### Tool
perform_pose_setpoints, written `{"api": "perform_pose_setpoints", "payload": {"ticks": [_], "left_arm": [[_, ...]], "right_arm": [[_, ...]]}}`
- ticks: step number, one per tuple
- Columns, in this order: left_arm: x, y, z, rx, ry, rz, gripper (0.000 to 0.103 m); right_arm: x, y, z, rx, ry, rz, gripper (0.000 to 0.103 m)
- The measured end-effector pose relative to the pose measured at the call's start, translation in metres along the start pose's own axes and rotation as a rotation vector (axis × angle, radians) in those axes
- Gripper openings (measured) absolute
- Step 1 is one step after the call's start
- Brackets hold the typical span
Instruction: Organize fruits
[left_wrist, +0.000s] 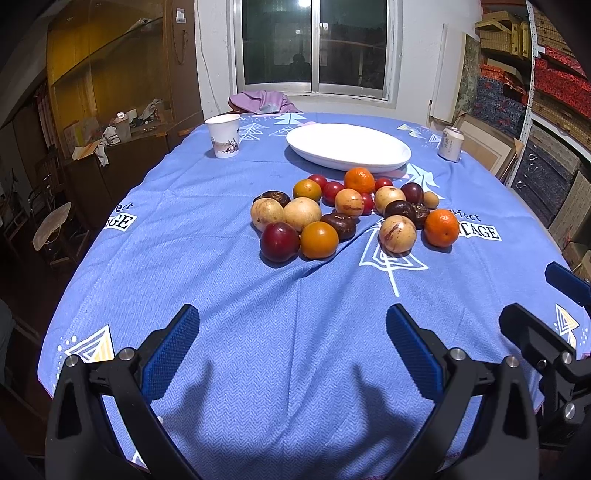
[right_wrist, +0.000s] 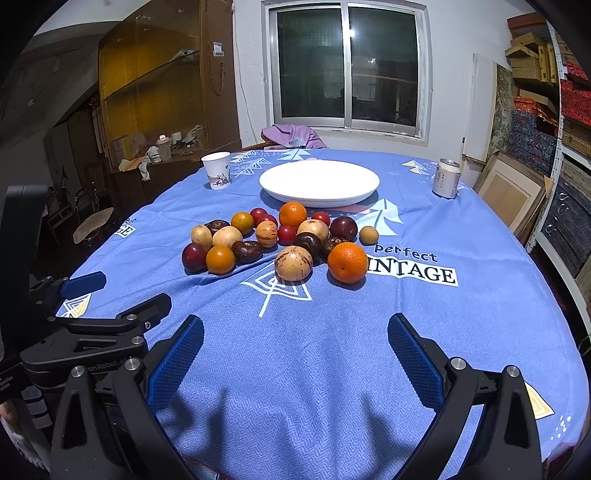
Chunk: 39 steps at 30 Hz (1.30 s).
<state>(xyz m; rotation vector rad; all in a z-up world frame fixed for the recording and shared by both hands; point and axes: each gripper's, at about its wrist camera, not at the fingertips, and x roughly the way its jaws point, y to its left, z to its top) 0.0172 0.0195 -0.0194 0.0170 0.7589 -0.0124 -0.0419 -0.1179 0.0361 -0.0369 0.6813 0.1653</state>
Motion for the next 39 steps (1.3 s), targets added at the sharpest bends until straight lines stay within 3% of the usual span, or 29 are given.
{"api": "perform_pose_setpoints", "payload": {"ticks": [23,31,35,39], "left_arm": [[0.008,0.004,-0.004,0.002,0.025,0.000,0.099],[0.038,0.042,0.008,-0.105,0.094,-0.091,0.099],[0.058,0.058,0.025,-0.149,0.120,-0.169,0.099],[0.076,0.048,0.042,-0.080,0.114,-0.153,0.099]], "right_arm": [[0.003,-0.001,-0.001,0.000,0.007,0.011,0.100],[0.030,-0.033,0.004,0.079,0.057,0.030,0.100],[0.050,-0.057,0.016,0.120,0.072,0.126,0.100],[0.063,-0.059,0.030,0.056,0.088,0.127,0.100]]}}
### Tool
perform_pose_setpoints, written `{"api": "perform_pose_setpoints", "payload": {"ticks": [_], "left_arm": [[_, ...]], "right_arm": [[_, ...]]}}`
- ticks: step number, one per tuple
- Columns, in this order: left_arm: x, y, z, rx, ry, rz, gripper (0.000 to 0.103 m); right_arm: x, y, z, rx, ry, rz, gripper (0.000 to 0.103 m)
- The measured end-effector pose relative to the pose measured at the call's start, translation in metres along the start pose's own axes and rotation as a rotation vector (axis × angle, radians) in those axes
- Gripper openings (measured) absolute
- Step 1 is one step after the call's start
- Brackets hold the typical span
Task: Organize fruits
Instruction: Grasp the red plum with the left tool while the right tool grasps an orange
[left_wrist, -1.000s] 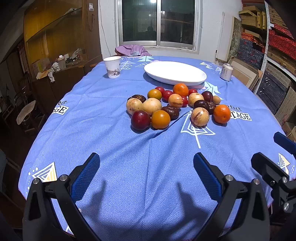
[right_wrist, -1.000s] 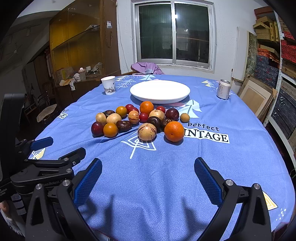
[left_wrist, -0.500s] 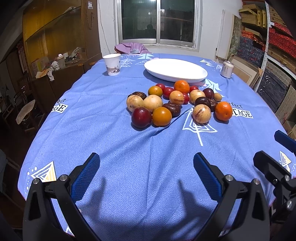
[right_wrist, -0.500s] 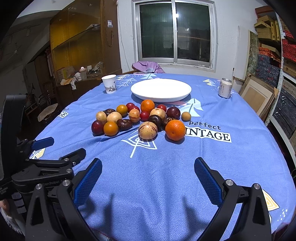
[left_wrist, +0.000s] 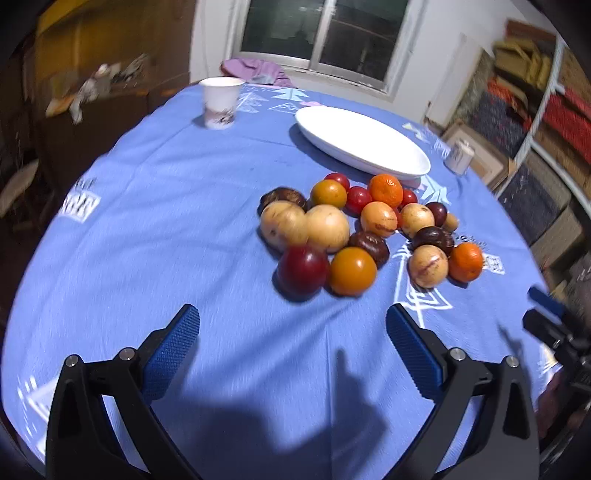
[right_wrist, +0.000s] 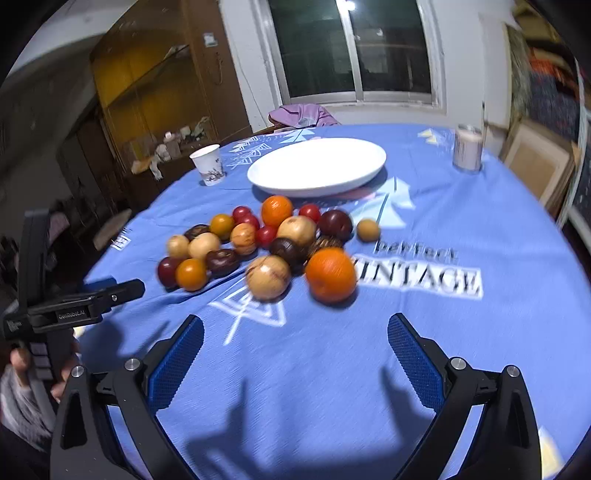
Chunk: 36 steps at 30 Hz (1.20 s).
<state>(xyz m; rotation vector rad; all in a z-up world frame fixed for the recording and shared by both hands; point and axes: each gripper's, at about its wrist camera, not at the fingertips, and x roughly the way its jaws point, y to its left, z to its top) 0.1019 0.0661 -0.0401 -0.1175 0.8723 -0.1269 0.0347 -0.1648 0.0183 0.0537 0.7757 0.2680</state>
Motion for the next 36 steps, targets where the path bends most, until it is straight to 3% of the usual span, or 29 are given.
{"api": "perform_pose_setpoints", "payload": {"ticks": [1,4,5,8,16,22,24,26,29,36], "left_arm": [[0.004,-0.004,0.003,0.026,-0.001,0.010,0.095],[0.023,-0.014,0.013,0.089,0.046,-0.004,0.062],[0.028,-0.015,0.014,0.095,0.063,-0.014,0.061],[0.041,-0.015,0.021,0.102,0.076,-0.037,0.065],[0.049,-0.004,0.031,0.103,0.072,-0.120,0.066],[0.046,0.019,0.029,0.097,0.065,-0.132,0.062],[0.049,0.016,0.030,0.103,0.079,-0.146,0.056],[0.053,0.007,0.028,0.133,0.094,-0.143,0.043],[0.054,-0.005,0.026,0.171,0.077,-0.114,0.039],[0.058,0.006,0.025,0.143,0.089,-0.165,0.041]], "right_arm": [[0.001,0.001,0.004,-0.028,-0.014,-0.019,0.100],[0.004,-0.001,0.011,-0.060,-0.031,-0.027,0.100],[0.005,-0.002,0.014,-0.064,-0.029,-0.024,0.100],[0.013,-0.006,0.021,-0.061,-0.013,-0.019,0.100],[0.043,-0.021,0.028,0.001,0.037,0.025,0.100],[0.049,-0.033,0.023,0.049,0.045,0.035,0.100],[0.052,-0.036,0.022,0.062,0.055,0.043,0.100],[0.055,-0.036,0.020,0.073,0.064,0.047,0.100],[0.057,-0.033,0.020,0.063,0.068,0.042,0.100],[0.060,-0.023,0.017,0.007,0.092,0.016,0.100]]}}
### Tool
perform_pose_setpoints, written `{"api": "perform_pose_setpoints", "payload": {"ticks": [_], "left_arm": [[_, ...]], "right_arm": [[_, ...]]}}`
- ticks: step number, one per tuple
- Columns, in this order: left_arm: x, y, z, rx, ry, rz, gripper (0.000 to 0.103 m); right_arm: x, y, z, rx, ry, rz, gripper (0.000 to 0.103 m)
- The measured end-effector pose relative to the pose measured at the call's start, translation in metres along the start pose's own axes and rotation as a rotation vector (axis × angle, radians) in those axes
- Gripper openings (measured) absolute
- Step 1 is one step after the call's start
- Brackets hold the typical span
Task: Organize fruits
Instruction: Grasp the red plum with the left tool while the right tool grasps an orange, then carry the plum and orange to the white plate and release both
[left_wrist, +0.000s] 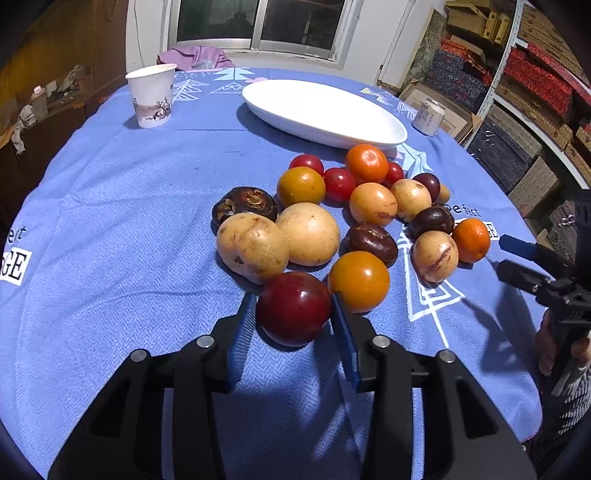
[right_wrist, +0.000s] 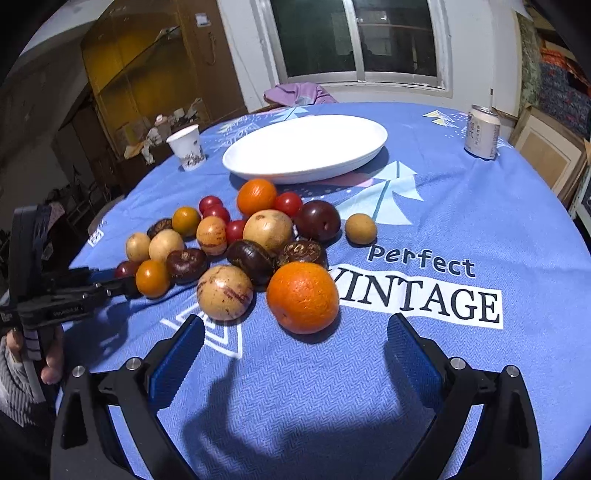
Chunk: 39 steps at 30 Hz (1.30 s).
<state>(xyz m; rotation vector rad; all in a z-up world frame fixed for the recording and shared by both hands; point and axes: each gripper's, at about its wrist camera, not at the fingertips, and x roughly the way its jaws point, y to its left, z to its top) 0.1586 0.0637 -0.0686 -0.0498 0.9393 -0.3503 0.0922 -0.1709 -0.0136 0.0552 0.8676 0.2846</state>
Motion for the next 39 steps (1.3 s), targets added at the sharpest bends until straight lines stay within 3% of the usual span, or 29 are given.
{"api": "perform_pose_setpoints", "payload": {"ticks": [2,5,10,12,15,18,24,28,31,34,36,39], "left_arm": [[-0.002,0.001,-0.001,-0.007,-0.008,-0.006,0.039],[-0.004,-0.001,-0.003,0.000,-0.022,0.011,0.038],[-0.008,-0.004,-0.005,0.008,-0.042,0.008,0.038],[-0.010,-0.007,-0.006,0.022,-0.052,0.010,0.038],[-0.011,-0.010,-0.007,0.041,-0.053,0.006,0.038],[-0.011,-0.010,-0.007,0.044,-0.054,0.005,0.037],[-0.021,-0.009,-0.011,0.017,-0.059,-0.032,0.037],[-0.033,-0.017,-0.008,0.037,-0.065,-0.016,0.037],[-0.048,-0.021,0.021,0.042,-0.101,-0.011,0.037],[-0.059,-0.030,0.071,0.070,-0.179,0.013,0.038],[-0.055,-0.036,0.111,0.077,-0.229,0.040,0.038],[-0.027,-0.035,0.155,0.051,-0.228,0.054,0.038]], "right_arm": [[0.002,0.006,0.000,-0.033,0.010,-0.012,0.099],[0.009,0.012,0.000,-0.076,0.032,-0.028,0.090],[0.023,0.004,0.010,-0.037,0.037,-0.028,0.085],[0.030,-0.001,0.014,-0.015,0.048,-0.013,0.079],[0.040,-0.006,0.016,0.014,0.090,0.033,0.058],[0.040,-0.012,0.016,0.050,0.088,0.058,0.048],[0.033,-0.015,0.009,0.071,0.083,0.086,0.046],[0.008,-0.019,0.017,0.072,0.049,0.092,0.046],[-0.022,-0.018,0.052,0.034,-0.037,0.069,0.046],[-0.037,-0.013,0.100,-0.013,-0.130,0.028,0.046],[-0.032,-0.012,0.129,-0.019,-0.166,0.006,0.046],[0.004,-0.016,0.166,-0.010,-0.168,-0.047,0.046]]}}
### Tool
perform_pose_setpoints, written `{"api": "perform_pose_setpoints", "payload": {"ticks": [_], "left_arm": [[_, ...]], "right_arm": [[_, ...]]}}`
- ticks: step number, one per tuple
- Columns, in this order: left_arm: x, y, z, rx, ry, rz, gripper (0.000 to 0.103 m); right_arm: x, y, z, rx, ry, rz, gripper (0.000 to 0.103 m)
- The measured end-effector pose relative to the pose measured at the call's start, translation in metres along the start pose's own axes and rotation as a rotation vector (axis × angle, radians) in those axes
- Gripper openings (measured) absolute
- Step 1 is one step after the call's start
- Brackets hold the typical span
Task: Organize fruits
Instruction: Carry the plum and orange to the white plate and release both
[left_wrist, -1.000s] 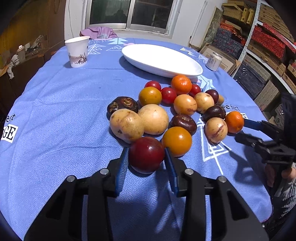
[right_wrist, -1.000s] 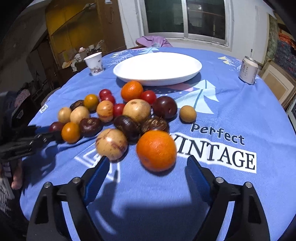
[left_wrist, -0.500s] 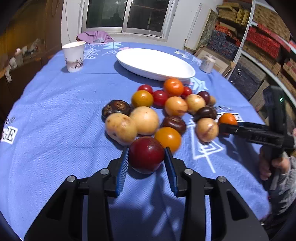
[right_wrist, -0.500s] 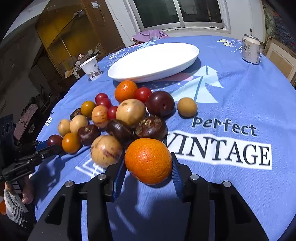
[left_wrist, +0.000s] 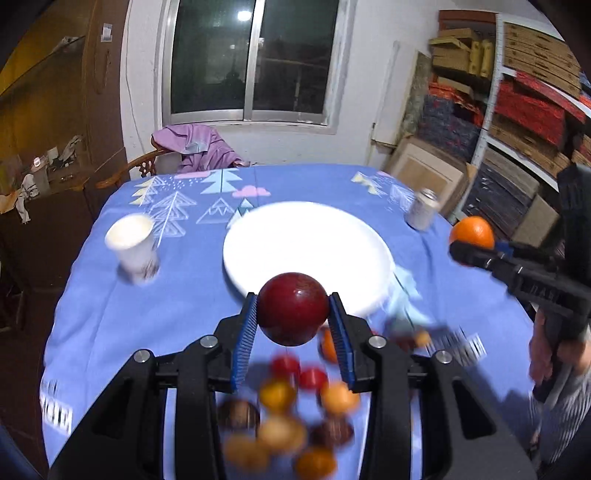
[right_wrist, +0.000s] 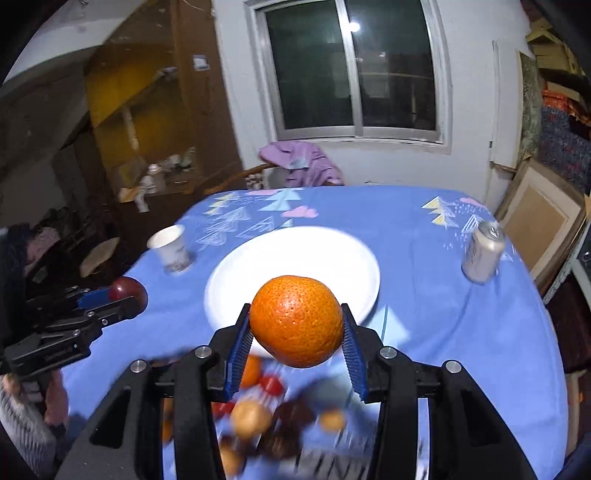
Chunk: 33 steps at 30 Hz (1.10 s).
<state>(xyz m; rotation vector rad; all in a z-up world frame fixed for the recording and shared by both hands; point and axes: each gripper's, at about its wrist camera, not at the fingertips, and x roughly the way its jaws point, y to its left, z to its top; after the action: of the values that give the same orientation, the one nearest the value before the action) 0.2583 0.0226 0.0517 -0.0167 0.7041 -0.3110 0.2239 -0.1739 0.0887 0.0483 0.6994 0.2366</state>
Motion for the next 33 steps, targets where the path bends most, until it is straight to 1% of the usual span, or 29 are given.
{"api": "perform_pose_setpoints", "payload": {"ticks": [2,3,4,7,9,12,15,19,21,22,23,25,27,29,30,31,32,33], "left_arm": [[0.031,0.005,0.013,-0.025,0.034,0.006,0.038],[0.055,0.010,0.017,-0.051,0.068,0.007,0.038],[0.069,0.014,0.020,-0.063,0.086,0.012,0.038],[0.110,0.021,0.018,-0.090,0.149,0.023,0.038],[0.127,0.023,0.016,-0.081,0.187,0.030,0.038],[0.143,0.025,0.010,-0.059,0.211,0.050,0.038],[0.157,0.031,0.005,-0.079,0.234,0.029,0.039],[0.156,0.024,0.004,-0.054,0.235,0.030,0.040],[0.152,0.023,0.004,-0.058,0.222,0.019,0.048],[0.148,0.023,0.006,-0.062,0.210,0.021,0.058],[0.145,0.024,0.008,-0.067,0.195,0.022,0.064],[0.133,0.025,0.013,-0.080,0.167,0.014,0.066],[0.118,0.026,0.017,-0.088,0.142,0.011,0.066],[0.093,0.029,0.019,-0.096,0.097,0.025,0.066],[0.080,0.032,0.017,-0.099,0.077,0.034,0.066],[0.067,0.034,0.014,-0.104,0.057,0.042,0.067],[0.054,0.038,0.008,-0.111,0.040,0.047,0.073],[0.039,0.042,-0.002,-0.124,0.025,0.059,0.076]], "right_arm": [[0.043,-0.006,0.008,0.023,0.042,-0.028,0.046],[0.056,-0.008,0.009,0.033,0.062,-0.028,0.046],[0.076,-0.012,0.008,0.049,0.090,-0.028,0.046],[0.112,-0.018,0.001,0.063,0.141,-0.034,0.046],[0.126,-0.019,-0.004,0.050,0.164,-0.044,0.046],[0.134,-0.013,-0.013,0.030,0.197,-0.046,0.047],[0.140,-0.012,-0.015,0.021,0.220,-0.045,0.048],[0.147,-0.010,-0.017,-0.001,0.238,-0.055,0.048],[0.144,-0.009,-0.015,-0.006,0.218,-0.064,0.055],[0.141,-0.008,-0.013,-0.008,0.208,-0.068,0.061],[0.136,-0.008,-0.011,-0.012,0.191,-0.070,0.062],[0.125,-0.007,-0.006,-0.020,0.157,-0.076,0.062],[0.102,-0.007,0.001,-0.014,0.095,-0.069,0.062],[0.075,-0.008,0.007,-0.005,0.037,-0.057,0.062],[0.054,-0.007,0.007,-0.001,-0.005,-0.044,0.063],[0.039,-0.007,0.005,0.001,-0.033,-0.036,0.068],[0.021,-0.006,-0.001,0.001,-0.067,-0.030,0.075],[0.012,-0.006,-0.006,0.001,-0.085,-0.032,0.078]]}}
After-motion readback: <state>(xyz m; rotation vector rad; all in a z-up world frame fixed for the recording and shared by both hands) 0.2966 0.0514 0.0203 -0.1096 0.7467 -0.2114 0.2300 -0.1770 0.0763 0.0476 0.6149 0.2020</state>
